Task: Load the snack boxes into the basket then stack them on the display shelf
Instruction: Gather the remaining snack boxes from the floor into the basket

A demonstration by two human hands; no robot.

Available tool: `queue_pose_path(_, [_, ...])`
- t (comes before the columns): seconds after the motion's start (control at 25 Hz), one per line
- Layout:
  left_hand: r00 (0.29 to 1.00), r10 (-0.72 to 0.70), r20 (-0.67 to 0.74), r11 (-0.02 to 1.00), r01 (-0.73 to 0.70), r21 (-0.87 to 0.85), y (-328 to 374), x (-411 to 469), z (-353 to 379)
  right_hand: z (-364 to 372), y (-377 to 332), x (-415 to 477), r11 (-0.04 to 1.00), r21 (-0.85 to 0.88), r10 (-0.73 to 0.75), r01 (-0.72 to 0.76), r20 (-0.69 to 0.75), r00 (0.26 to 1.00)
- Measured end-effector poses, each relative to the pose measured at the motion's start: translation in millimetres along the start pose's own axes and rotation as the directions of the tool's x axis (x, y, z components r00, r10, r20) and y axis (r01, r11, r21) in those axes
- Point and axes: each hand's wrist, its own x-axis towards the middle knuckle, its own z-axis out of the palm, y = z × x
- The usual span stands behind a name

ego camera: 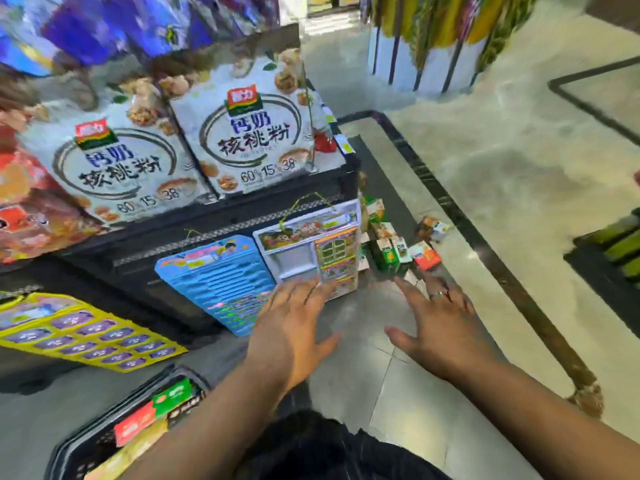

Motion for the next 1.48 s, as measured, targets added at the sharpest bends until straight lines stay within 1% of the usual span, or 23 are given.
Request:
queue_pose_path(0.12, [0.99, 0.114, 0.085, 0.993, -0.117, 0.03, 23, 55, 4, -18, 43, 20, 0.999, 0.006, 0.053, -0.053, -0.008, 0.999])
queue_pose_path(0.2, [0.974, 0.184, 0.135, 0.982, -0.187, 0.008, 32, 97, 5, -34, 68, 39, 0.996, -0.007, 0.086, -0.086, 0.012, 0.996])
queue_pose_path(0.32, [0.952, 0.266, 0.151, 0.964, -0.266, -0.019, 42, 163, 8, -53, 96, 74, 0.994, -0.053, 0.101, -0.099, 0.032, 0.994])
queue_pose_path(0.44, [0.944, 0.301, 0.137, 0.954, -0.296, -0.054, 48, 230, 24, -58, 114, 125, 0.99, -0.034, 0.141, -0.139, 0.054, 0.989])
queue_pose_path(0.56, [0.955, 0.273, 0.114, 0.956, -0.257, -0.142, 51, 297, 40, -61, 130, 187, 0.979, -0.004, 0.205, -0.205, 0.068, 0.976])
queue_pose_path(0.68, [0.949, 0.254, 0.189, 0.951, -0.211, -0.225, 50, 355, 54, -64, 146, 244, 0.971, 0.012, 0.238, -0.24, 0.092, 0.967])
queue_pose_path(0.8, [0.938, 0.239, 0.251, 0.956, -0.183, -0.228, 46, 411, 71, -63, 167, 298, 0.955, 0.054, 0.283, -0.292, 0.141, 0.949])
queue_pose_path(0.96, [0.898, 0.221, 0.379, 0.968, -0.155, -0.197, 48, 457, 89, -47, 193, 356, 0.939, 0.092, 0.307, -0.331, 0.209, 0.929])
queue_pose_path(1.04, [0.906, 0.19, 0.379, 0.975, -0.128, -0.182, 49, 474, 99, -40, 205, 380, 0.939, 0.098, 0.299, -0.33, 0.242, 0.923])
queue_pose_path(1.12, [0.926, 0.128, 0.356, 0.981, -0.065, -0.182, 51, 490, 107, -33, 219, 405, 0.946, 0.1, 0.273, -0.309, 0.273, 0.923])
queue_pose_path(1.28, [0.928, -0.008, 0.372, 0.979, 0.083, -0.185, 65, 526, 126, -14, 260, 461, 0.958, 0.111, 0.216, -0.265, 0.331, 0.919])
queue_pose_path(1.36, [0.911, -0.069, 0.406, 0.981, 0.136, -0.14, 75, 546, 139, -8, 282, 489, 0.96, 0.138, 0.182, -0.245, 0.358, 0.916])
queue_pose_path(1.4, [0.895, -0.123, 0.428, 0.973, 0.193, -0.124, 81, 556, 146, -6, 292, 502, 0.96, 0.154, 0.165, -0.235, 0.369, 0.915])
queue_pose_path(1.48, [0.872, -0.243, 0.426, 0.939, 0.321, -0.122, 92, 581, 162, 1, 313, 533, 0.961, 0.183, 0.127, -0.205, 0.366, 0.922])
